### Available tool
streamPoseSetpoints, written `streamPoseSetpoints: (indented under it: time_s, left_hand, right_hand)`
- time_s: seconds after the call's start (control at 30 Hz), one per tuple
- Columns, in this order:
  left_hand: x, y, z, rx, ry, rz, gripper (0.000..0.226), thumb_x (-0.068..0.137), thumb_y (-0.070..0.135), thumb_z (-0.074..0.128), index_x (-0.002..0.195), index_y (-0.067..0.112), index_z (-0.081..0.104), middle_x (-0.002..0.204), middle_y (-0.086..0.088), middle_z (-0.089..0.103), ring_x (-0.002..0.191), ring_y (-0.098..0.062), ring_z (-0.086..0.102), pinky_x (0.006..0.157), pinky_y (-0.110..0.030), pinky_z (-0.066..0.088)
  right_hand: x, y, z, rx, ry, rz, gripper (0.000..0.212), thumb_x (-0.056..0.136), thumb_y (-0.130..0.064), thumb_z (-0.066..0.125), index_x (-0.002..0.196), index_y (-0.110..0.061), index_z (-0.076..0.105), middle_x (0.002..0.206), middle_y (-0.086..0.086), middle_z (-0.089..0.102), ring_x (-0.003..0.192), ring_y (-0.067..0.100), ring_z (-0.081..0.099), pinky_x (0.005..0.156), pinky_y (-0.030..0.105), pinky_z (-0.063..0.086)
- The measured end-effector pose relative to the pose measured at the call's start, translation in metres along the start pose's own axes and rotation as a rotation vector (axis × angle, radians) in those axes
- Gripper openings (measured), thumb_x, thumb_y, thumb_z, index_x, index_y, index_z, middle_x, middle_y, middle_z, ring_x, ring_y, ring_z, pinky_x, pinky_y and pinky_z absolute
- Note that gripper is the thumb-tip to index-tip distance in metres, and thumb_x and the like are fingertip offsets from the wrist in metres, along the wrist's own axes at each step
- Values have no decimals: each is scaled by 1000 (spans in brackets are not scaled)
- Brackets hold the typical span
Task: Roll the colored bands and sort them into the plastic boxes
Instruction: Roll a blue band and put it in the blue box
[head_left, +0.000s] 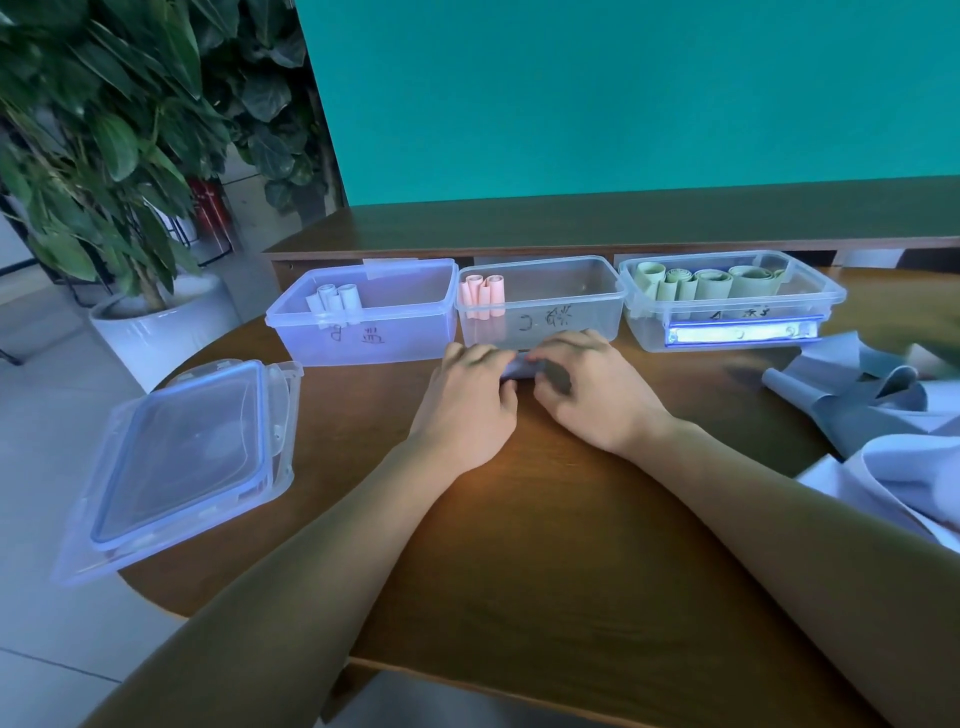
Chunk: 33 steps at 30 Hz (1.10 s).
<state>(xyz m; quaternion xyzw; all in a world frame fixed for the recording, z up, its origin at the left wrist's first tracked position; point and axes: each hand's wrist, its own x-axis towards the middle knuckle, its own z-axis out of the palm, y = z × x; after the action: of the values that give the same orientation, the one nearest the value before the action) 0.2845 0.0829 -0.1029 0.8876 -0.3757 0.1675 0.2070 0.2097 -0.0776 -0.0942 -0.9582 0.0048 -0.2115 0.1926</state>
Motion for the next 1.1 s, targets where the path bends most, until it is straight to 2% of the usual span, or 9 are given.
streamPoseSetpoints:
  time_s: [0.1, 0.23, 0.47, 0.6, 0.73, 0.83, 0.9, 0.97, 1.1]
  left_hand:
    - [6, -1, 1, -40, -13, -11, 39, 99, 20, 52, 138, 22, 55, 127, -3, 63, 116, -23, 48, 97, -38, 48]
    - [11, -2, 2, -73, 40, -45, 33, 99, 18, 55, 132, 16, 56, 118, -8, 64, 119, -23, 48, 93, -35, 46]
    - [19, -7, 7, -79, 37, -65, 41, 99, 23, 58, 139, 15, 54, 129, -6, 62, 123, -22, 47, 99, -32, 41]
    - [21, -11, 9, -115, 43, -82, 44, 97, 27, 63, 139, 18, 55, 132, -4, 62, 125, -20, 48, 100, -32, 41]
    - [21, -13, 8, -154, 67, -67, 39, 94, 25, 68, 132, 21, 62, 125, -2, 65, 116, -20, 50, 91, -28, 39]
    - [18, -12, 5, -169, 66, -76, 37, 94, 24, 67, 130, 21, 64, 122, -2, 67, 114, -20, 51, 88, -26, 37]
    - [15, -11, 2, -180, 55, -75, 37, 96, 27, 64, 133, 21, 61, 123, -3, 66, 115, -19, 51, 88, -25, 36]
    - [11, -8, -1, -204, 40, -69, 37, 100, 28, 59, 136, 20, 58, 124, -3, 64, 115, -17, 49, 88, -25, 36]
    - [1, -4, -9, -308, 27, -120, 37, 104, 30, 51, 140, 22, 52, 125, -3, 55, 105, -10, 47, 88, -22, 34]
  right_hand:
    - [6, 3, 3, 2, -31, -2, 37, 92, -23, 57, 128, -20, 64, 123, -2, 65, 110, 23, 54, 95, 41, 49]
    - [13, 4, 5, -18, -71, 25, 45, 93, -26, 56, 138, -21, 57, 135, -1, 60, 119, 26, 51, 103, 44, 44]
    - [30, 12, 16, -52, -62, 63, 38, 101, -26, 52, 139, -25, 55, 138, -1, 59, 125, 26, 48, 107, 44, 40]
    - [38, 17, 24, -10, -18, 56, 35, 103, -19, 50, 137, -20, 60, 129, 5, 65, 117, 29, 50, 99, 44, 45]
    - [37, 22, 28, 18, -50, -18, 30, 103, -20, 47, 129, -25, 61, 116, 1, 69, 104, 30, 56, 97, 45, 44]
    - [31, 21, 23, 94, -33, -17, 35, 104, -15, 47, 137, -20, 57, 123, 2, 65, 112, 25, 50, 99, 34, 40]
    - [24, 16, 17, 213, -8, 25, 34, 105, -16, 49, 138, -18, 55, 122, 3, 63, 114, 18, 48, 93, 23, 38]
    - [18, 10, 12, 347, 34, 55, 28, 105, -22, 51, 132, -20, 57, 117, -1, 64, 109, 13, 54, 85, 11, 39]
    - [9, -1, 0, 526, 32, 74, 27, 98, -35, 63, 124, -27, 63, 111, -11, 67, 99, 6, 62, 83, 12, 48]
